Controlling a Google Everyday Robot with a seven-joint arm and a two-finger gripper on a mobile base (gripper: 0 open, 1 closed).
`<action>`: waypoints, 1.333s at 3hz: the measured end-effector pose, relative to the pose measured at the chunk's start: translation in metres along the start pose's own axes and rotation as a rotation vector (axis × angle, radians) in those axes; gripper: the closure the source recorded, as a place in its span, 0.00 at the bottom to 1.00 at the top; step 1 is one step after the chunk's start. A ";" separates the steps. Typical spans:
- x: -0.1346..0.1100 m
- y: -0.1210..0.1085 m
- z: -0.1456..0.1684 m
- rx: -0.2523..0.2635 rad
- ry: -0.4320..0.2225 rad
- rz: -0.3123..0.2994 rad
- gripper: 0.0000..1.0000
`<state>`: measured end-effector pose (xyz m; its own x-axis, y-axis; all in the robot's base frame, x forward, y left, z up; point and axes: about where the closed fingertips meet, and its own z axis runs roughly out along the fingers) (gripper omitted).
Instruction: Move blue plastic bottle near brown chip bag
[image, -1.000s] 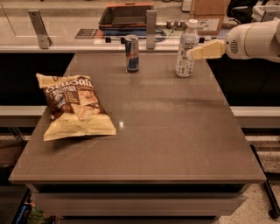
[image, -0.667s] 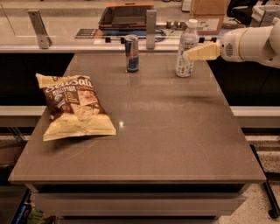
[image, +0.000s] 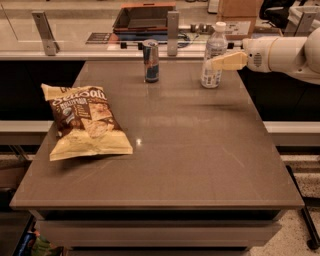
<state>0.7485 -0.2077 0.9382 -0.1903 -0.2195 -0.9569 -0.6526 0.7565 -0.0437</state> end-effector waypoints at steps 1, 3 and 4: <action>0.000 -0.009 0.015 -0.059 -0.037 -0.020 0.00; -0.004 -0.022 0.048 -0.118 -0.085 -0.034 0.18; -0.006 -0.022 0.050 -0.120 -0.088 -0.035 0.42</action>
Offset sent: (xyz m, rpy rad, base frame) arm 0.0551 0.0034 -0.0054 0.0587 -0.0795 0.1478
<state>0.8002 -0.1923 0.9305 -0.1044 -0.1859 -0.9770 -0.7415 0.6692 -0.0481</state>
